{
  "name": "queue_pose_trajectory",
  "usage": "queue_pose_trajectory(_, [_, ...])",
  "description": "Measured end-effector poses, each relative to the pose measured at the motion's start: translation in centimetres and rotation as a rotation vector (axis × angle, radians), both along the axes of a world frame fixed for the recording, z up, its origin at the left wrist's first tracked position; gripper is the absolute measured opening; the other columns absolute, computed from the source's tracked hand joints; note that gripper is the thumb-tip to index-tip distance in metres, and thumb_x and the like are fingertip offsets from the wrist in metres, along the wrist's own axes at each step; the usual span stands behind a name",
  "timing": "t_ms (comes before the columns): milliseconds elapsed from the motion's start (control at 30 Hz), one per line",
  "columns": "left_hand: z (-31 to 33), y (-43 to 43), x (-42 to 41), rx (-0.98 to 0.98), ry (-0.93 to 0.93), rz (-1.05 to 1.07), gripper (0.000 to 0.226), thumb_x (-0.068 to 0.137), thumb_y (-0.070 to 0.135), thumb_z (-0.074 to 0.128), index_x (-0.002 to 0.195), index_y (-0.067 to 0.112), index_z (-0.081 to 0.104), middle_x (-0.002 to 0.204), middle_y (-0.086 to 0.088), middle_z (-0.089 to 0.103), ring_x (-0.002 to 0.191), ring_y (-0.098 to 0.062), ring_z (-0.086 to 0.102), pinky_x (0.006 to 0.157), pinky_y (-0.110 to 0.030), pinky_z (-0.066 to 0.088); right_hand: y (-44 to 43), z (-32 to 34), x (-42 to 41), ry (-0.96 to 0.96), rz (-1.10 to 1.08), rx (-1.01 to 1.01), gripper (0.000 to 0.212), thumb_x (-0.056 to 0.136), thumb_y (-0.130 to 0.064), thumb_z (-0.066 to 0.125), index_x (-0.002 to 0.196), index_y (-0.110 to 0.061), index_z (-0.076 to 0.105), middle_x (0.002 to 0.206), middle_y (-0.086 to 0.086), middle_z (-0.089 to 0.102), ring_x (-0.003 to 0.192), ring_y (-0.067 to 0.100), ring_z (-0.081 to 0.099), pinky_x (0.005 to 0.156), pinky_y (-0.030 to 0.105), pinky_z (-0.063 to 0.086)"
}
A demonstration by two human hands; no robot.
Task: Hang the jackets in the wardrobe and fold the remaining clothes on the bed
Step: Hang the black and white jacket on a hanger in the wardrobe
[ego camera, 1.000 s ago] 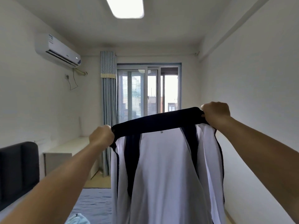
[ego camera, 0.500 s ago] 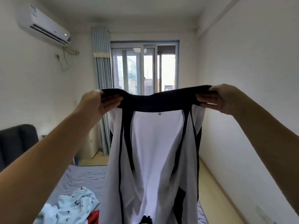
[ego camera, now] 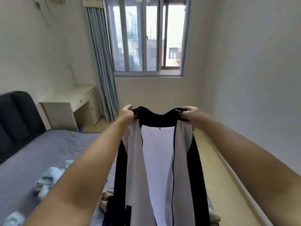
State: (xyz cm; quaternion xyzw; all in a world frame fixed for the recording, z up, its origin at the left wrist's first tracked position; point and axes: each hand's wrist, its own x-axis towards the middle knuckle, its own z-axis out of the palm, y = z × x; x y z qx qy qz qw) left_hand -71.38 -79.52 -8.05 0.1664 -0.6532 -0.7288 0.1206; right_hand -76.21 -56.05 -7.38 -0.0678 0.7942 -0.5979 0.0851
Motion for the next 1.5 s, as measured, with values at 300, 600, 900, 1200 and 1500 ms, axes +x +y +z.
queue_pose_trajectory(300, [-25.1, 2.3, 4.7, -0.100, -0.606, -0.211, 0.028, 0.098, 0.002, 0.037, 0.123, 0.009, 0.046, 0.110, -0.011, 0.053, 0.075, -0.019, 0.060, 0.061, -0.029, 0.043, 0.2, -25.9, 3.8, -0.481, 0.148, 0.204, 0.073, 0.096, -0.009, 0.047, 0.153, -0.026, 0.003, 0.143, 0.004, 0.046, 0.126, 0.027, 0.047, 0.101, 0.047, 0.041])
queue_pose_trajectory(600, [-47.7, 7.8, 17.9, 0.106, -1.107, -0.250, 0.024, 0.093, 0.002, 0.036, 0.098, 0.011, 0.058, 0.082, -0.004, 0.063, 0.064, -0.014, 0.060, 0.057, -0.024, 0.045, 3.7, -48.9, 16.1, -1.017, -0.062, 0.191, 0.063, 0.093, -0.007, 0.048, 0.148, -0.019, 0.019, 0.120, 0.006, 0.062, 0.105, 0.022, 0.060, 0.077, 0.033, 0.047])
queue_pose_trajectory(900, [-64.4, 12.0, 19.4, 0.389, -1.195, -0.105, 0.020, 0.097, 0.007, 0.040, 0.094, 0.010, 0.060, 0.081, -0.006, 0.067, 0.066, -0.015, 0.062, 0.057, -0.025, 0.044, 3.9, -66.7, 19.3, -1.223, -0.374, -0.089, 0.049, 0.094, -0.008, 0.054, 0.140, -0.011, 0.037, 0.114, 0.004, 0.064, 0.098, 0.017, 0.063, 0.068, 0.031, 0.051])
queue_pose_trajectory(1200, [-73.2, 14.8, 17.9, 0.958, -0.875, 0.371, 0.016, 0.093, 0.008, 0.054, 0.107, 0.002, 0.058, 0.106, -0.014, 0.067, 0.099, -0.021, 0.064, 0.075, -0.036, 0.051, 2.5, -75.1, 17.1, -1.345, -0.704, -0.578, 0.017, 0.094, -0.014, 0.055, 0.110, -0.007, 0.057, 0.097, 0.003, 0.063, 0.081, 0.016, 0.061, 0.068, 0.028, 0.047])
queue_pose_trajectory(1500, [-74.5, 16.4, 14.6, 1.088, -0.874, 0.527, 0.004, 0.089, 0.008, 0.061, 0.090, 0.005, 0.062, 0.072, -0.005, 0.070, 0.075, -0.014, 0.062, 0.061, -0.025, 0.047, 2.0, -77.3, 16.4, -1.256, -0.625, -0.477, 0.007, 0.090, -0.015, 0.063, 0.091, -0.008, 0.061, 0.086, 0.008, 0.066, 0.082, 0.018, 0.064, 0.067, 0.030, 0.051])
